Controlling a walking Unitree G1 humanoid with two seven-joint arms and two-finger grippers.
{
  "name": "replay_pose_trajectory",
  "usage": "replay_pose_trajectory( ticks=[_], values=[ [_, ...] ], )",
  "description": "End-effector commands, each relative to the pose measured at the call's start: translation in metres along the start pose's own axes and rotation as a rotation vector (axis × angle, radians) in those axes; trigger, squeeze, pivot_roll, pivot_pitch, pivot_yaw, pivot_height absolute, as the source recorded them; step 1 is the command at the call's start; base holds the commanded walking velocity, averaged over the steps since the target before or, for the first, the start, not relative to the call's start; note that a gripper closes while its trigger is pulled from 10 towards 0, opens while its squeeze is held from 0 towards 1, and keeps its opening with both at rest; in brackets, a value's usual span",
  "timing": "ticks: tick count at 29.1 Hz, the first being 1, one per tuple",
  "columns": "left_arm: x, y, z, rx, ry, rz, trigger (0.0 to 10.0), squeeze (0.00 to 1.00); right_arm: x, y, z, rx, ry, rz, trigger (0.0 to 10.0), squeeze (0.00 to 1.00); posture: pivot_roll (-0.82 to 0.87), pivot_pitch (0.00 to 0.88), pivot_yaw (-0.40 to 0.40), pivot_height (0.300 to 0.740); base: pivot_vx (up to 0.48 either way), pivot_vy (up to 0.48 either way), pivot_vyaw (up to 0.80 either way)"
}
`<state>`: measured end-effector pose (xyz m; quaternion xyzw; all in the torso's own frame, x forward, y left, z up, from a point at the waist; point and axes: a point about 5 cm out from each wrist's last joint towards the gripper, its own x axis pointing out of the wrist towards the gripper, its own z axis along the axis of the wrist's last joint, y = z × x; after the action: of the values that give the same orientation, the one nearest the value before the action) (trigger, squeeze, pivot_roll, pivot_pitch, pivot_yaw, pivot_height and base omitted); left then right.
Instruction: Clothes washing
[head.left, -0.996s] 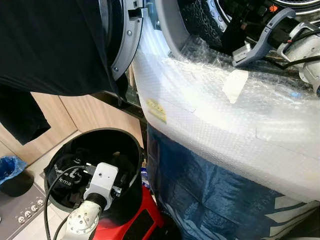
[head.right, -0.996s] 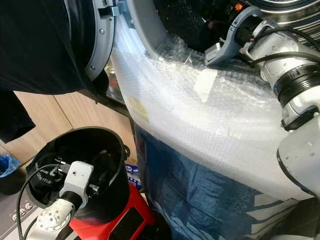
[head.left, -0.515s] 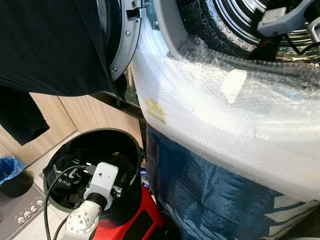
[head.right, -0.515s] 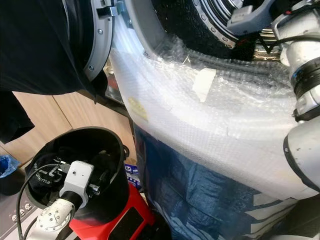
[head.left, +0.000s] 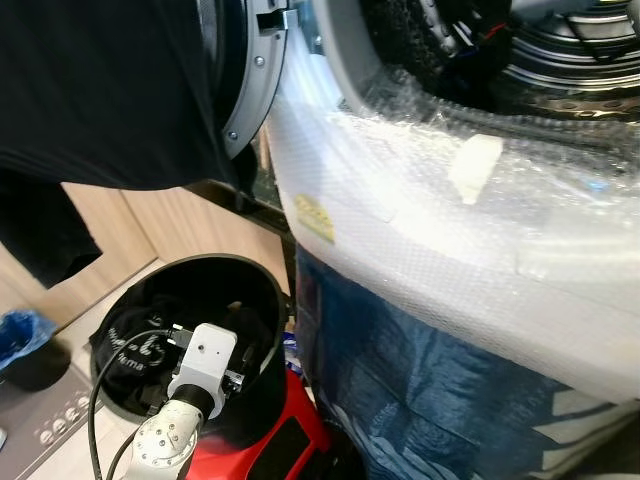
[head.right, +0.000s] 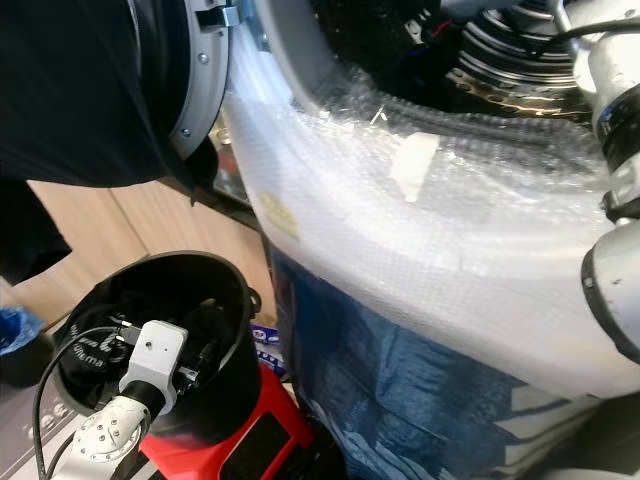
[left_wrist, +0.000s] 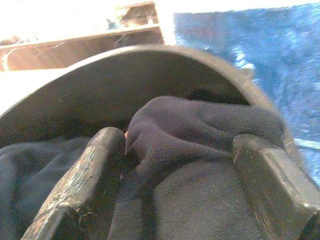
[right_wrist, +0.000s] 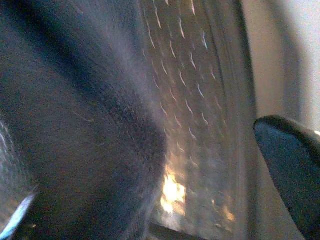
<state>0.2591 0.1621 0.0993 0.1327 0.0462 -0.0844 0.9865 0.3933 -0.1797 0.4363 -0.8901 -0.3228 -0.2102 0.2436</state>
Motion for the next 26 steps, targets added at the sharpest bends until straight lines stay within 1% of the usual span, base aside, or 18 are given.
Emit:
replay_pose_trajectory(
  ticks=[1,4,6,7,8,9,11,12,13,14,16,17,18,20,21,22,25,26],
  values=[
    [-0.003,0.0,-0.004,0.0,0.026,-0.007,10.0,0.0,0.001,-0.005,-0.018,0.047,0.157,-0.043,10.0,0.0,0.17,0.143,0.093,0.74,0.0,0.0,0.0],
    [-0.004,0.001,-0.004,0.003,0.027,-0.003,10.0,0.0,-0.01,-0.008,-0.067,0.063,0.454,-0.059,10.0,0.0,0.17,0.144,0.095,0.74,0.0,0.0,0.0],
    [-0.003,0.002,-0.004,0.003,0.027,-0.002,10.0,0.0,-0.01,-0.008,-0.068,0.058,0.444,-0.038,10.0,0.0,0.17,0.144,0.095,0.74,0.0,0.0,0.0],
    [-0.003,0.002,-0.004,0.004,0.025,0.0,10.0,0.0,-0.002,-0.012,-0.049,0.072,0.284,-0.069,10.0,0.0,0.17,0.144,0.095,0.74,0.0,0.0,0.0],
    [-0.003,0.002,-0.003,0.003,0.024,0.0,10.0,0.0,0.001,-0.013,-0.037,0.05,0.208,-0.073,10.0,0.0,0.16,0.143,0.093,0.74,0.0,0.0,0.0],
    [-0.002,0.002,-0.003,0.003,0.022,0.0,10.0,0.0,0.003,-0.012,-0.031,0.036,0.192,-0.071,10.0,0.0,0.16,0.143,0.093,0.74,0.0,0.0,0.0],
    [-0.002,0.0,-0.002,0.0,0.021,-0.001,10.0,0.0,-0.002,-0.012,-0.044,0.071,0.328,-0.105,10.0,0.0,0.17,0.144,0.09,0.74,0.0,0.0,0.0],
    [-0.003,-0.001,-0.002,-0.002,0.021,-0.001,10.0,0.0,-0.013,-0.011,-0.074,0.104,0.504,-0.113,10.0,0.0,0.18,0.148,0.093,0.74,0.0,0.0,0.0],
    [-0.003,-0.001,-0.003,-0.003,0.022,-0.001,10.0,0.0,-0.017,-0.011,-0.082,0.109,0.548,-0.109,10.0,0.0,0.18,0.148,0.093,0.74,0.0,0.0,0.0],
    [-0.004,-0.001,-0.003,-0.004,0.022,-0.001,10.0,0.0,-0.018,-0.01,-0.086,0.104,0.561,-0.097,10.0,0.0,0.18,0.144,0.096,0.74,0.0,0.0,0.0],
    [-0.004,-0.001,-0.003,-0.004,0.023,0.0,10.0,0.0,-0.014,-0.008,-0.074,0.191,0.482,-0.083,10.0,0.0,0.18,0.144,0.096,0.74,0.0,0.0,0.0],
    [-0.004,0.0,-0.003,-0.004,0.024,0.001,10.0,0.0,-0.012,-0.006,-0.065,0.294,0.462,-0.073,10.0,0.0,0.18,0.144,0.096,0.74,0.0,0.0,0.0],
    [-0.004,0.0,-0.003,-0.004,0.024,0.001,10.0,0.0,-0.012,-0.006,-0.065,0.294,0.462,-0.073,10.0,0.0,0.18,0.144,0.096,0.74,0.0,0.0,0.0],
    [-0.004,0.001,-0.004,-0.004,0.024,0.005,10.0,0.0,-0.011,0.003,-0.047,0.866,0.565,-0.07,10.0,0.0,0.17,0.147,0.089,0.74,0.0,0.0,0.0],
    [-0.004,0.001,-0.003,-0.004,0.024,0.006,10.0,0.0,-0.011,0.005,-0.044,0.987,0.583,-0.063,10.0,0.0,0.17,0.147,0.089,0.74,0.0,0.0,0.0],
    [-0.003,0.001,-0.003,-0.004,0.024,0.007,10.0,0.0,-0.008,0.007,-0.036,1.177,0.586,-0.034,10.0,0.0,0.17,0.147,0.089,0.74,0.0,0.0,0.0],
    [-0.003,0.0,-0.003,-0.006,0.024,0.004,10.0,0.0,-0.004,0.008,-0.009,1.611,0.569,0.022,10.0,0.0,0.17,0.147,0.089,0.74,0.0,0.0,0.0],
    [-0.003,0.0,-0.003,-0.006,0.024,0.004,10.0,0.0,-0.004,0.008,-0.009,1.611,0.569,0.022,10.0,0.0,0.17,0.147,0.089,0.74,0.0,0.0,0.0]
  ],
)
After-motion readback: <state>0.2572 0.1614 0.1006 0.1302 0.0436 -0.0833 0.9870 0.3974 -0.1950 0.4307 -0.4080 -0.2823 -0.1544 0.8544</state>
